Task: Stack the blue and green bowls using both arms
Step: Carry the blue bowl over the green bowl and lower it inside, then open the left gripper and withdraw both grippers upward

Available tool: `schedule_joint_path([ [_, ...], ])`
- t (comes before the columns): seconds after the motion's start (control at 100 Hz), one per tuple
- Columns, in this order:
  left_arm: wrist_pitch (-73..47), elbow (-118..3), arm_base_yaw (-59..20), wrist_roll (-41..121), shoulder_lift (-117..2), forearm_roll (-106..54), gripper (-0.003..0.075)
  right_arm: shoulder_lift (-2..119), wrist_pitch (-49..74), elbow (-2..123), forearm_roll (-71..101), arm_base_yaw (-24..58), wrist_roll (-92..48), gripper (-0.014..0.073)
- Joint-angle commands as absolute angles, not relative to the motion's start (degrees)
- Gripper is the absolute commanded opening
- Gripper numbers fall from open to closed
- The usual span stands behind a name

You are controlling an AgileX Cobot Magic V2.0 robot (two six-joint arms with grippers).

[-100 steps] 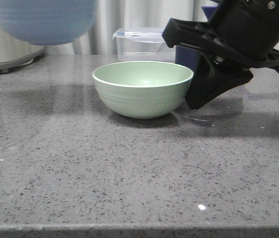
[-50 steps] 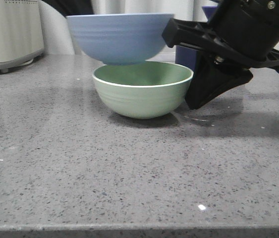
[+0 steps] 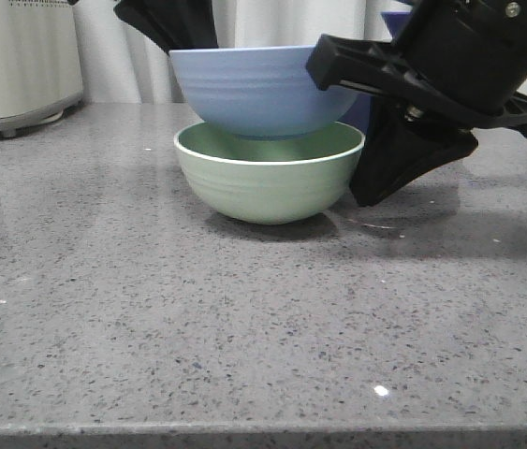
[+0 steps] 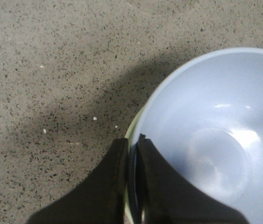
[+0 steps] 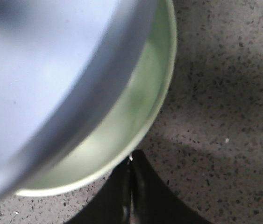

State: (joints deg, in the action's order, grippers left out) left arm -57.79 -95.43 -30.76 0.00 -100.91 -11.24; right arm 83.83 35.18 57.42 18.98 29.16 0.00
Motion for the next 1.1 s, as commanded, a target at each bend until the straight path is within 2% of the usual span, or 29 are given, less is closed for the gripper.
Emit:
schedule_joint_path([
  [0.0,-54.7,-97.4,-31.2,0.0,-98.2,-12.7,-0.002,82.1,33.1,58.9,20.0,29.2,-1.0,-0.0029],
  [0.15,-55.2,-97.4,-31.2,0.0,-98.2,-12.8,0.0001,82.1,33.1,58.9,20.0,29.2,-1.0,-0.0029],
  [0.2,-55.5,-97.4,-31.2,0.0,-98.2,-12.9,0.0045,82.1,33.1,58.9,20.0,29.2,-1.0,-0.0029],
  [0.35,-55.8,-97.4,-31.2,0.0,-98.2,-13.2,0.0255,82.1,33.1,58.9,20.0,29.2,-1.0,-0.0029],
  [0.42,-55.9,-97.4,-31.2,0.0,-98.2,-13.3,0.0308,82.1,33.1,58.9,20.0,29.2,-1.0,-0.0029],
  [0.9,-57.7,-97.2,-31.1,0.0,-97.7,-13.6,0.03,82.0,34.0,58.9,20.0,29.0,-1.0,-0.0029],
  [1.09,-53.7,-91.6,-31.1,-0.8,-93.5,-11.0,0.023,81.9,35.3,58.9,19.0,29.0,-1.0,-0.0029],
])
